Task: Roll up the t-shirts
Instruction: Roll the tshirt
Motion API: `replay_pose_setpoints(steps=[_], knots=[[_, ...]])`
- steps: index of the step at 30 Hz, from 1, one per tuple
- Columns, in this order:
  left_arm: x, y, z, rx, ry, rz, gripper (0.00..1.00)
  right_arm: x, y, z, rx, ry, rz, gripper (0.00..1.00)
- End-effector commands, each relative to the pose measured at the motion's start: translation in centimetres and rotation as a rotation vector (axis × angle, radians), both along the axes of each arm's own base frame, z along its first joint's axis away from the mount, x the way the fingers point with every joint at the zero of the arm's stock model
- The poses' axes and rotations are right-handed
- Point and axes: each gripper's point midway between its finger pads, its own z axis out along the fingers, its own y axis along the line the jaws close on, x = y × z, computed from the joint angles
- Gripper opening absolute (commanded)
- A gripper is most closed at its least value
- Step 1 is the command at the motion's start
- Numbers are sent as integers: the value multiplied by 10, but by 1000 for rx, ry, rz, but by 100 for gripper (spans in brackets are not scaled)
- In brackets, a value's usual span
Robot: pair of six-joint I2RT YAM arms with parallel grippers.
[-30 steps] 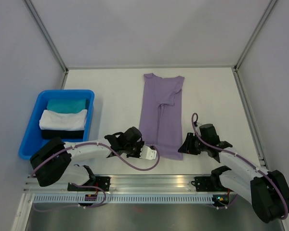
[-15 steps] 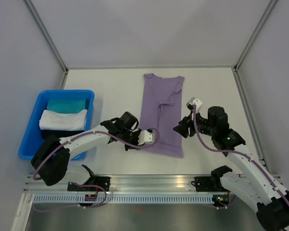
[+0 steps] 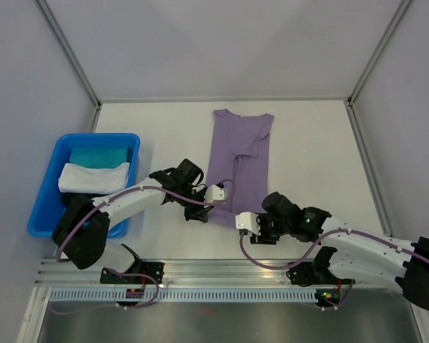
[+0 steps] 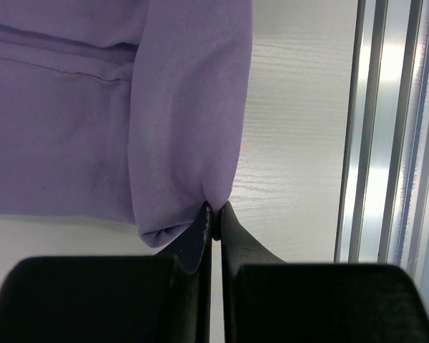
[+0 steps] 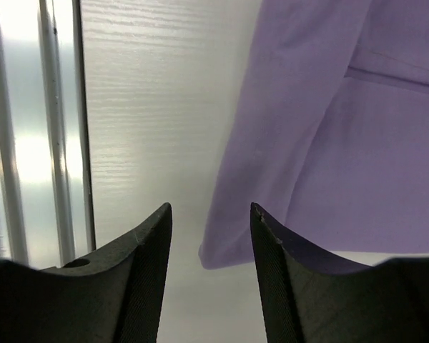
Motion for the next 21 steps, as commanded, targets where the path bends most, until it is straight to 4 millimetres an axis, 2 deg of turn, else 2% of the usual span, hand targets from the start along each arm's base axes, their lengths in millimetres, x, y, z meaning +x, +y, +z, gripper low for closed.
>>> replay_pose_setpoints(steps=[1,2,5,8,9,10,11,12,13,15,19,20,21], knots=[[-4,-8,11,-41,58,2,2,25,-7,-9,-100,-127,-48,53],[-3,-7,11,-41,59,2,2,22,-11,-19,-140,-105,-46,53],[-1,-6,10,-32,66,5,2,19,-15,-27,-171,-81,-69,52],[-2,-4,9,-33,80,3,2,31,-22,-29,-196,-109,-173,47],[-5,-2,9,-28,93,4,2,36,-24,-27,-204,-126,-215,32],[-10,-2,10,-38,117,-12,2,36,-27,-28,-218,-116,-232,23],[-14,0,11,-46,142,-20,2,34,-27,-30,-227,-95,-228,17],[-21,0,11,-52,177,-38,2,25,-18,-27,-197,-43,-182,9],[-34,3,15,-62,235,-70,2,15,-15,-26,-186,2,-148,6],[-45,7,13,-54,292,-95,2,-3,-1,-19,-125,80,-40,1],[-59,21,15,-26,340,-138,2,-26,-6,-11,-151,202,101,0],[-59,22,18,-35,352,-141,2,-18,-3,1,-123,228,100,0],[-60,21,20,-49,383,-139,2,-19,-8,2,-128,264,109,0]])
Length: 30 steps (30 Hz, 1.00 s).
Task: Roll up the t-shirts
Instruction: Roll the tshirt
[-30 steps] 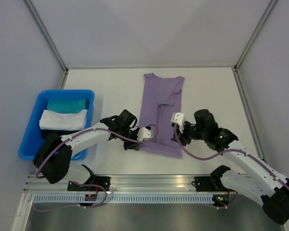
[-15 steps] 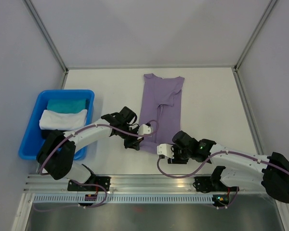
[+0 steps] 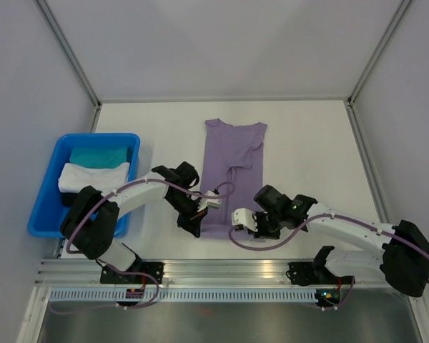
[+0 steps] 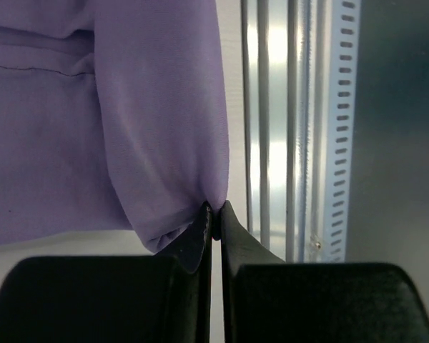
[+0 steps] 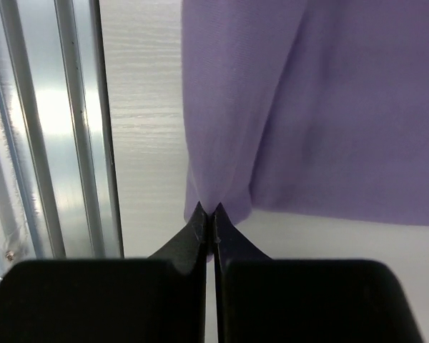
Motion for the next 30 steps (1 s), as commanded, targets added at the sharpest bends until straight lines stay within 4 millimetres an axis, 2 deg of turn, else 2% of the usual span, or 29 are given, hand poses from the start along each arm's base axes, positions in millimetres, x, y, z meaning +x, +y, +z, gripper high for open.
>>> replay_pose_setpoints(steps=[1,6,9,12,14,16,20,22,26,28,29,30], knots=[[-8,-3,26,-92,92,-49,2,-7,7,24,76,151,78,0],[23,-8,24,-81,144,45,2,24,23,37,169,194,-32,0],[39,-9,18,-61,134,88,2,40,26,29,207,226,-124,1],[51,-5,4,-12,127,122,2,52,25,17,176,225,-200,2],[57,-1,-4,6,144,152,2,61,17,11,157,219,-278,2],[66,3,-9,24,125,172,3,78,7,8,141,173,-352,3],[77,7,-24,77,93,183,3,87,5,6,151,177,-410,7],[87,4,-25,82,81,196,3,92,1,0,121,166,-440,9],[105,-4,-27,92,67,225,5,99,-3,-1,95,146,-479,17],[110,-6,-25,88,58,226,6,103,-7,3,88,127,-505,25],[110,-5,-26,91,53,222,7,108,-10,7,79,103,-520,36],[110,-3,-26,94,40,214,10,109,-15,9,65,97,-536,40]])
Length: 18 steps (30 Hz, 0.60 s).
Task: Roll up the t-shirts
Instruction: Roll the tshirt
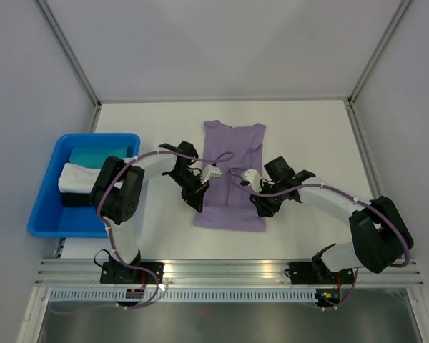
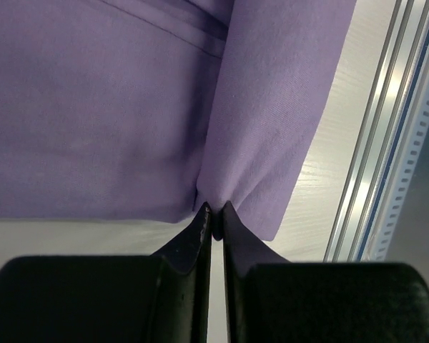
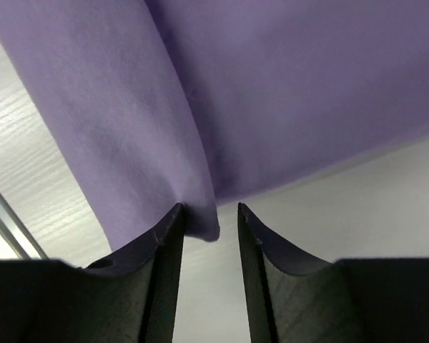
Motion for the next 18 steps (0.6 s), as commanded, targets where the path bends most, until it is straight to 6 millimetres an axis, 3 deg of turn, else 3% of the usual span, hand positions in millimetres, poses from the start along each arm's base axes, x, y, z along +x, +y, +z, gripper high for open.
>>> replay_pose_setpoints(steps=[1,4,6,10,16,18], knots=[[13,-1,2,8,-48,11,12,24,-10,23,-28,-93,-76,43],[7,2,4,10,-48,0,22,29,-17,42,-19,-120,-120,44],[4,3,7,4,-52,-3,33,27,-13,57,34,-127,-129,44],[10,11,20,9,-113,11,36,23,0,77,134,-113,-173,38],[68,28,51,11,-353,110,41,29,20,92,261,-105,-242,26],[76,31,60,21,-431,94,41,29,27,95,309,-80,-270,26]])
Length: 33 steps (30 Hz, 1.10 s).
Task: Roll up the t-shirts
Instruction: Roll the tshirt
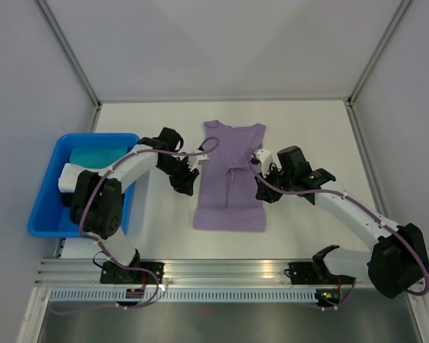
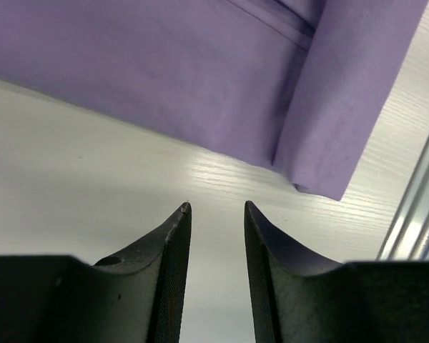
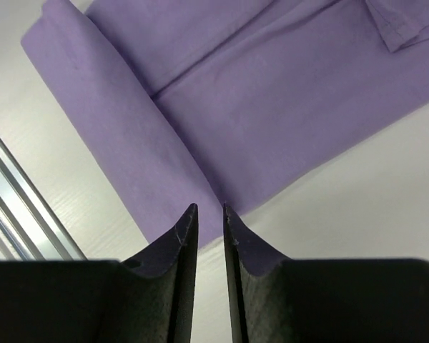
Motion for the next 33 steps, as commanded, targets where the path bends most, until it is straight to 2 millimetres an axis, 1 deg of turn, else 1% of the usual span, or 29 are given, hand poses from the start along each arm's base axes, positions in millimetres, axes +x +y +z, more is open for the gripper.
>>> replay_pose_setpoints(steps=[1,2,3,4,5,6,7,8,9,10,11,12,13,14,15,16,17,18,20,21,23,24,27,28,29,30,31,32,33], knots=[[34,-1,30,-9,-236,-20,41,1,21,15,147,32,-58,26],[24,0,35,-17,-275,-59,41,4,24,18,177,26,-81,28],[11,-8,37,-27,-307,-116,41,2,25,22,214,46,-134,32],[0,-12,37,-29,-336,-160,41,4,16,12,181,21,-191,36],[-15,-10,21,-9,-360,-207,43,9,16,16,193,-48,-197,37],[-31,-23,34,-42,-450,-275,45,2,21,27,205,-142,-147,38],[-39,-27,32,-48,-491,-309,46,-1,12,13,125,-251,-79,38],[-45,-27,19,-42,-552,-339,50,-4,16,17,109,-355,5,39],[-55,-36,26,-69,-622,-387,52,-21,25,26,112,-449,119,40],[-59,-36,23,-72,-655,-404,54,-30,23,17,54,-530,235,43],[-59,-33,12,-55,-696,-419,57,-37,20,15,28,-556,271,44],[-62,-32,8,-48,-709,-436,57,-46,21,8,4,-553,316,45],[-62,-31,5,-40,-722,-441,58,-51,18,1,-34,-552,362,44],[-66,-25,-6,-20,-711,-449,59,-63,11,-17,-83,-486,416,44],[-70,-24,-11,-20,-708,-470,60,-72,10,-25,-106,-464,469,44],[-76,-20,-23,-11,-701,-513,60,-79,8,-33,-126,-437,508,44],[-78,-19,-26,-14,-710,-524,60,-86,7,-42,-150,-413,549,45],[-79,-24,-25,-30,-733,-539,60,-90,10,-46,-169,-422,576,44],[-83,-25,-30,-36,-741,-558,60,-90,14,-55,-204,-433,587,44],[-84,-29,-30,-44,-750,-567,60,-92,14,-62,-238,-441,603,44],[-84,-28,-35,-25,-740,-551,60,-98,14,-74,-270,-413,638,44],[-83,-27,-38,-16,-735,-548,59,-101,15,-77,-278,-410,654,44],[-81,-24,-44,14,-707,-519,58,-100,15,-85,-309,-400,630,45],[-81,-25,-44,14,-698,-509,56,-94,13,-85,-328,-418,601,45],[-82,-25,-45,15,-691,-507,55,-93,10,-89,-350,-411,598,45],[-81,-26,-44,11,-690,-504,53,-92,8,-92,-359,-403,591,46],[-82,-26,-46,11,-682,-505,46,-83,3,-92,-401,-423,548,46],[-82,-26,-46,12,-682,-503,41,-81,2,-95,-422,-415,533,46],[-82,-25,-47,16,-679,-504,37,-77,2,-95,-429,-419,509,45]])
